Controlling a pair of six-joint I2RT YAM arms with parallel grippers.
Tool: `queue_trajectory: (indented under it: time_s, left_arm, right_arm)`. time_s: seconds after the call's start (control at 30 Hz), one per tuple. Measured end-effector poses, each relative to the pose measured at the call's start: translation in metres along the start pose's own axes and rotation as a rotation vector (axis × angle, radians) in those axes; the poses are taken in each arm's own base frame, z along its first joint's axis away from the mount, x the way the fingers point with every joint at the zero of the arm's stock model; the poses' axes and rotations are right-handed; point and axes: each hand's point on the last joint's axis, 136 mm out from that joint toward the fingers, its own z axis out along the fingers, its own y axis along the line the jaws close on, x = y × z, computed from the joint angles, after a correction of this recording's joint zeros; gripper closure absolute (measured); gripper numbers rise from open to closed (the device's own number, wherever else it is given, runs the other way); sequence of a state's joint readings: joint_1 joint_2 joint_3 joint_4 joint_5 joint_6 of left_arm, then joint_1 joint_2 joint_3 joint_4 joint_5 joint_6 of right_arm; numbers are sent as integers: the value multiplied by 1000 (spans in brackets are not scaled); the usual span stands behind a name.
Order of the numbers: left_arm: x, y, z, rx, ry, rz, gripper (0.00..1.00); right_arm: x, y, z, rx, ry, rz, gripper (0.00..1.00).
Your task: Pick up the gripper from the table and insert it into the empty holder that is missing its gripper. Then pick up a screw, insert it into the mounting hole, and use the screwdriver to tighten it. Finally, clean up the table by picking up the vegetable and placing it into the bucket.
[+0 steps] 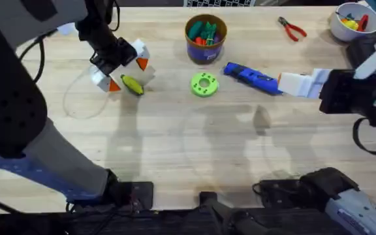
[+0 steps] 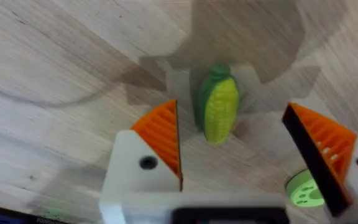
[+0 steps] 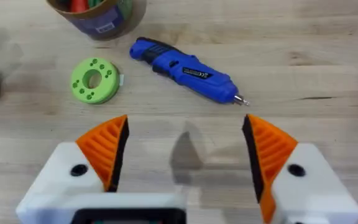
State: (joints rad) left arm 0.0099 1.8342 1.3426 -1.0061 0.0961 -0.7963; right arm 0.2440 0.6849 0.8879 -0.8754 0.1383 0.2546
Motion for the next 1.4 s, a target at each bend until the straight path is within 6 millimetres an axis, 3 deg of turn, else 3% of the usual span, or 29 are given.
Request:
queue_trajectory:
  time_s: [0.87, 0.97, 1.03, 1.17, 1.2, 1.4]
  left_arm:
    - [6, 12, 20, -61, 70, -14, 34]
    - [9, 14, 20, -68, 81, -13, 127]
    - [10, 15, 20, -73, 88, -15, 253]
    - [11, 16, 19, -79, 91, -13, 849]
    - [10, 16, 18, -77, 86, -8, 954]
    - [9, 15, 17, -72, 84, -8, 964]
  right_arm:
    - [0, 0, 0, 0, 0, 0, 8]
    - [0, 0, 0, 0, 0, 0, 8]
    - [0, 0, 0, 0, 0, 0, 8]
    - [0, 0, 0, 0, 0, 0, 7]
    - [0, 0, 0, 0, 0, 0, 7]
    - [0, 0, 0, 0, 0, 0, 8]
